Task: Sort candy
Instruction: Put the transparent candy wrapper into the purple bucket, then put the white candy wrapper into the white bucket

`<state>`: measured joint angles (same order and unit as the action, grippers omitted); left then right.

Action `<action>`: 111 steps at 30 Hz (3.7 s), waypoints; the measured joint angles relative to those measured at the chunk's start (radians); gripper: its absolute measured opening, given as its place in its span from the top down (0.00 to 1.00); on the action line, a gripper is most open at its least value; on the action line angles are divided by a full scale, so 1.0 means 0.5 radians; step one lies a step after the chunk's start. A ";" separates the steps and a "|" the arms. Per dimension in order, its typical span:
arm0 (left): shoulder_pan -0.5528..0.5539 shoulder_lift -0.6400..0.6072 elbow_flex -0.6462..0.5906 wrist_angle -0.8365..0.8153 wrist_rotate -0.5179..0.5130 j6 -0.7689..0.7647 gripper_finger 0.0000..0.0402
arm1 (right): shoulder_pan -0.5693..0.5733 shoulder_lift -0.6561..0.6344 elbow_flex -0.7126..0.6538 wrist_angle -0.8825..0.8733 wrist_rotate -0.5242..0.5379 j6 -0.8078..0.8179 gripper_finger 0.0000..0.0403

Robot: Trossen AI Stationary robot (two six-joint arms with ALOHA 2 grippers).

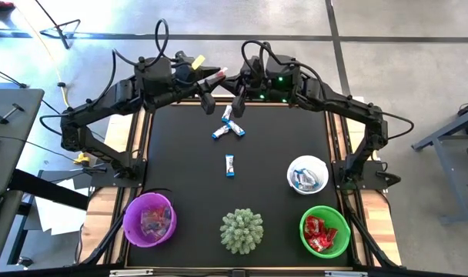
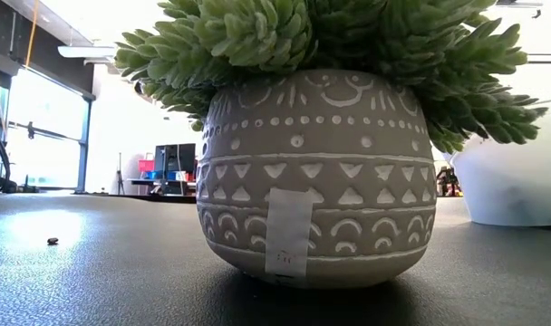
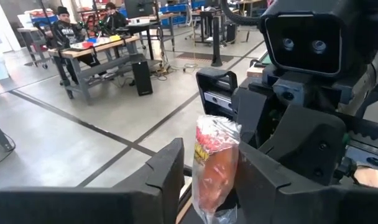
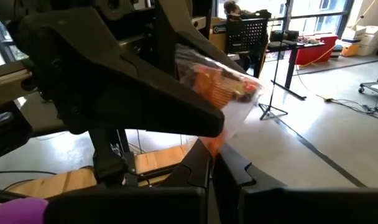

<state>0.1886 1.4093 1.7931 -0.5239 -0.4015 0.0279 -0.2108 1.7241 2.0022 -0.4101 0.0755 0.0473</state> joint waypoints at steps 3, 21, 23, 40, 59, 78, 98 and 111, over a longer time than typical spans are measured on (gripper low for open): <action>0.000 0.002 0.000 -0.004 0.002 0.000 0.78 | 0.004 0.000 0.000 -0.010 0.003 0.000 1.00; 0.001 0.001 -0.001 -0.074 0.027 -0.052 0.99 | -0.001 0.000 0.000 -0.065 -0.008 0.047 0.90; -0.002 0.000 -0.001 -0.079 0.026 -0.052 0.99 | -0.001 0.000 0.000 -0.071 -0.002 0.047 0.83; -0.119 -0.246 0.000 -0.846 0.242 -0.518 0.99 | -0.063 -0.170 -0.002 -0.785 0.003 0.383 0.61; -1.066 -0.331 -0.199 -2.048 0.971 -2.549 0.99 | 0.011 -0.176 -0.002 -1.461 0.002 0.592 0.61; -1.808 -0.327 -1.001 -1.707 0.787 -3.671 0.99 | 0.216 -0.175 -0.002 -1.523 0.181 0.566 0.61; -1.785 -0.328 -1.107 -1.524 0.789 -3.152 0.76 | 0.240 -0.175 -0.008 -1.466 0.330 0.777 0.61; -1.636 -0.434 -1.106 -1.540 0.718 -2.744 0.78 | 0.331 -0.175 -0.008 -1.649 0.298 1.180 0.61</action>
<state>-0.6294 1.1925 1.2404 -1.2940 -0.0423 -1.3442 -0.0453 1.6367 1.9980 -1.2344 0.2244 0.6372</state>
